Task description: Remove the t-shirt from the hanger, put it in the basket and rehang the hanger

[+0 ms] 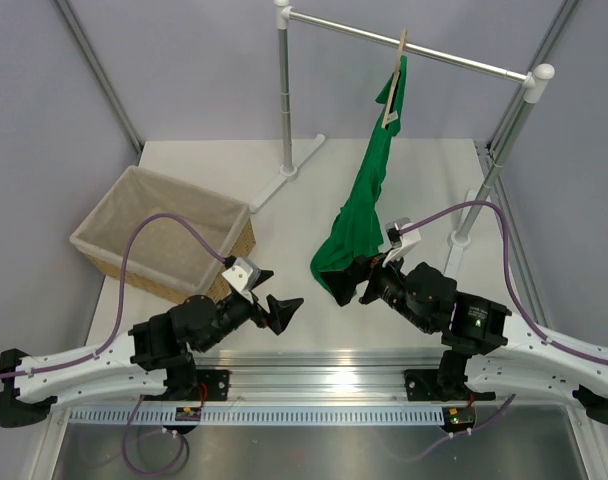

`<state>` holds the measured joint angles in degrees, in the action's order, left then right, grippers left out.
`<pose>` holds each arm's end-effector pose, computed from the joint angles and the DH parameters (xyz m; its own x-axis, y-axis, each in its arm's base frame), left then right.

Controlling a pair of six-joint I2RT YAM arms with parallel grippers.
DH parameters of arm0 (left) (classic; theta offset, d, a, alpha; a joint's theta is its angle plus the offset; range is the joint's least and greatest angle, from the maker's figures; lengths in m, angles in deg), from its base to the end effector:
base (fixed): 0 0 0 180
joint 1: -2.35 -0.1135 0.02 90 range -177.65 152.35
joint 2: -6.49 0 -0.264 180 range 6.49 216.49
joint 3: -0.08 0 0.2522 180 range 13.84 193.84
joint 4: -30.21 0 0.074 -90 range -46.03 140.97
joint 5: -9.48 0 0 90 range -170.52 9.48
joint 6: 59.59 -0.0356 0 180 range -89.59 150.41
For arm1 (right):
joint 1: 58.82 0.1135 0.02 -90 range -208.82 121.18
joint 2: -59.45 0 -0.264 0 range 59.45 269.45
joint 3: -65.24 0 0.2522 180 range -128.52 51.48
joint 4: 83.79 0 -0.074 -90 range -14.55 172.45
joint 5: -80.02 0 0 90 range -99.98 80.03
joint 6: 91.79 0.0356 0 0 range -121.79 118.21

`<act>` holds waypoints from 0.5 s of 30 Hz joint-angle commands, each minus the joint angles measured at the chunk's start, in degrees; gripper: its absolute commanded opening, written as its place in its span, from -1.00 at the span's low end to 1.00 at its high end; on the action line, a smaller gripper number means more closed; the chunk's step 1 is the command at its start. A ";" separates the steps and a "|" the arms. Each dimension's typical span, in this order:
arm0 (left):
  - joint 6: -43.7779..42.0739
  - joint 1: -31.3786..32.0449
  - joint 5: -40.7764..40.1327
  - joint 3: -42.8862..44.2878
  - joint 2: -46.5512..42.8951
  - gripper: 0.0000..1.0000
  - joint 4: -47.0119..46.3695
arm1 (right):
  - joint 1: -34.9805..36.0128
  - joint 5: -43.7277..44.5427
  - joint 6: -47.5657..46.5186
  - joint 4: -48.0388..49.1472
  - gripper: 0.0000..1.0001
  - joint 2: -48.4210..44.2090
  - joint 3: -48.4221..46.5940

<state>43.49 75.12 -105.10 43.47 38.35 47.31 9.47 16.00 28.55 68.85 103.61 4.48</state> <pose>0.0582 -0.1377 0.2929 -0.1968 -0.0601 -0.9786 0.7201 0.6685 -0.1859 0.0798 0.1582 0.3497 -0.4011 0.2202 -0.8892 -0.5485 0.7197 0.4257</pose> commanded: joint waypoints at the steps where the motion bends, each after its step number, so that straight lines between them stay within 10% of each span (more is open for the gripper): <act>1: -0.16 0.26 0.58 1.32 -0.66 0.98 -3.07 | 0.61 -0.05 -1.52 0.78 0.99 -0.22 -1.16; 15: -0.60 0.18 -2.67 2.01 7.95 0.98 -6.41 | 0.61 17.94 -4.16 -17.31 0.99 2.59 -24.35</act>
<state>43.29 75.10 -105.45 43.47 45.65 44.31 9.52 23.30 26.06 56.76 105.10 -14.80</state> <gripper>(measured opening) 0.987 0.993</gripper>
